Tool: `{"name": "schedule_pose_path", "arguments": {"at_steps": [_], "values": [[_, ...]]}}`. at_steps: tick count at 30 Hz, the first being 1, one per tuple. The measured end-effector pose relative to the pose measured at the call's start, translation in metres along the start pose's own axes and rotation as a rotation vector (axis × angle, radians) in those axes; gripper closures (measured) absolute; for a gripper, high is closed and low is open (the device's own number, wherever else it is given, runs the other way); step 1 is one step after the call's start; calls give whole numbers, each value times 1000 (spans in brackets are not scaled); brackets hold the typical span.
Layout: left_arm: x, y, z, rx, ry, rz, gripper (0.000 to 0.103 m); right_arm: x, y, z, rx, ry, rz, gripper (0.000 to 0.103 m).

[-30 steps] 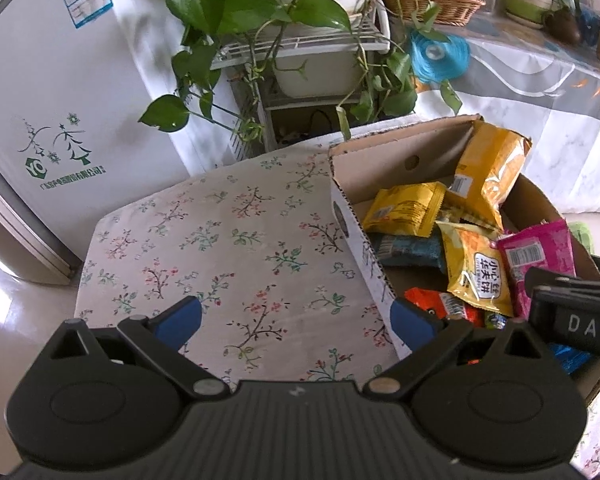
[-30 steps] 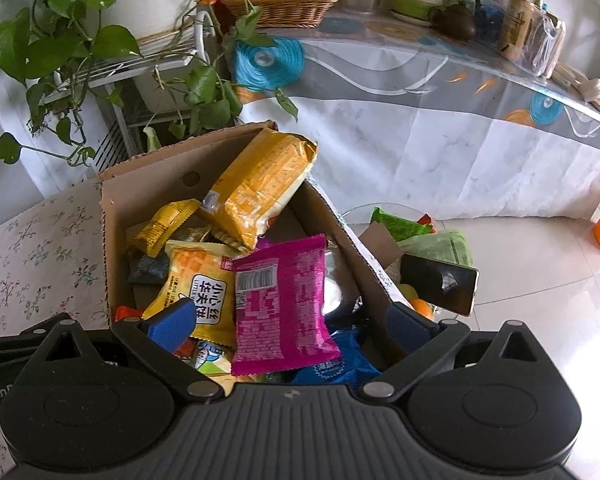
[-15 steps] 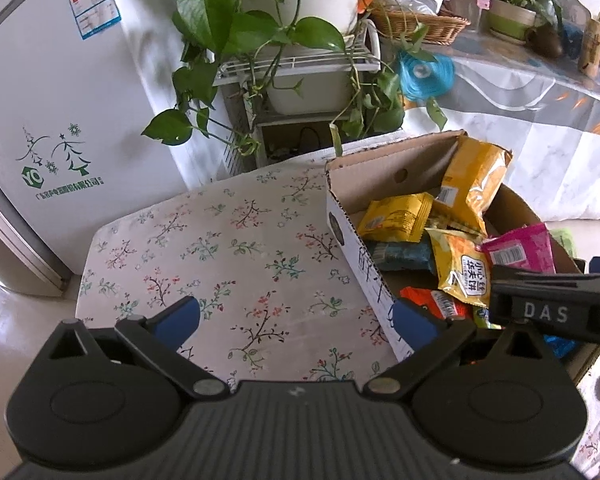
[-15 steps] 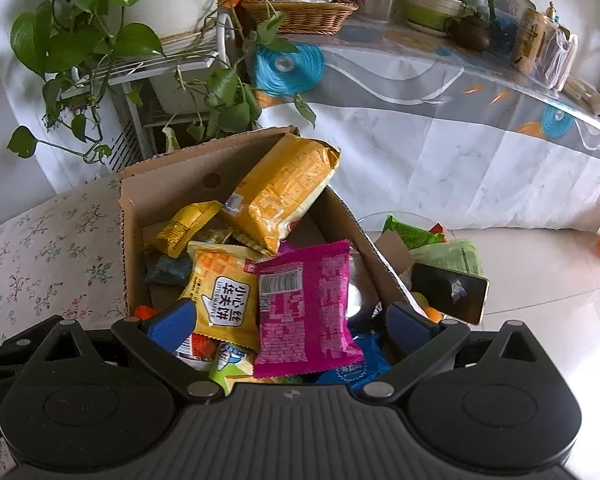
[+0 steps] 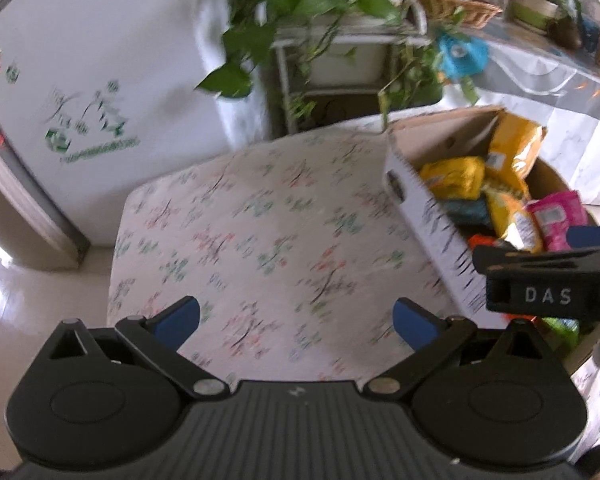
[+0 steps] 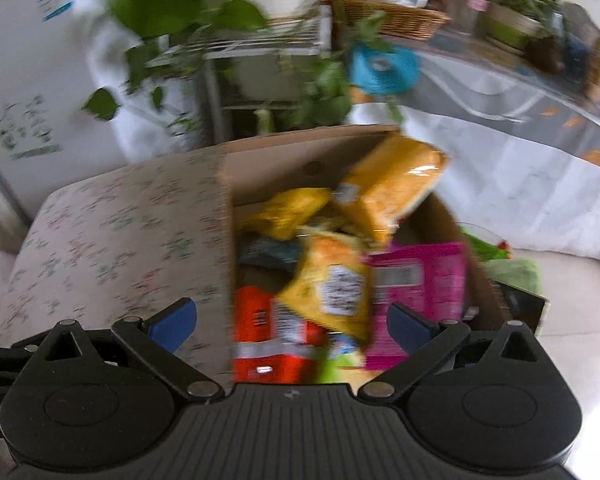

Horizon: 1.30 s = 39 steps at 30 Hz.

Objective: Organize snacks

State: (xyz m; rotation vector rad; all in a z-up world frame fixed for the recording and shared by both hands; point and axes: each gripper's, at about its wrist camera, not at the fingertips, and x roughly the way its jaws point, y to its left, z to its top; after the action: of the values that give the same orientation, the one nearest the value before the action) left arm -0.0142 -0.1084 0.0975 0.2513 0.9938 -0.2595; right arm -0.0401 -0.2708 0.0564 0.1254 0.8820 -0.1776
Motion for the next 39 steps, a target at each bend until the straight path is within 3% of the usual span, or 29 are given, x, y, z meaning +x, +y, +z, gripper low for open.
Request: {"name": "schedule_pose_path", "arguments": {"at_steps": [15, 20, 26, 34, 39], "values": [[18, 82, -43, -153, 45, 103, 1, 14, 76, -34, -129, 55, 151, 0], [24, 95, -50, -170, 44, 121, 1, 21, 91, -54, -135, 63, 138, 0], [30, 99, -56, -182, 74, 91, 1, 31, 106, -76, -123, 62, 100, 0], [32, 98, -59, -191, 87, 76, 1, 57, 114, -84, -170, 12, 24, 0], [35, 98, -59, -194, 100, 75, 1, 67, 108, -86, -132, -94, 45, 0]]}}
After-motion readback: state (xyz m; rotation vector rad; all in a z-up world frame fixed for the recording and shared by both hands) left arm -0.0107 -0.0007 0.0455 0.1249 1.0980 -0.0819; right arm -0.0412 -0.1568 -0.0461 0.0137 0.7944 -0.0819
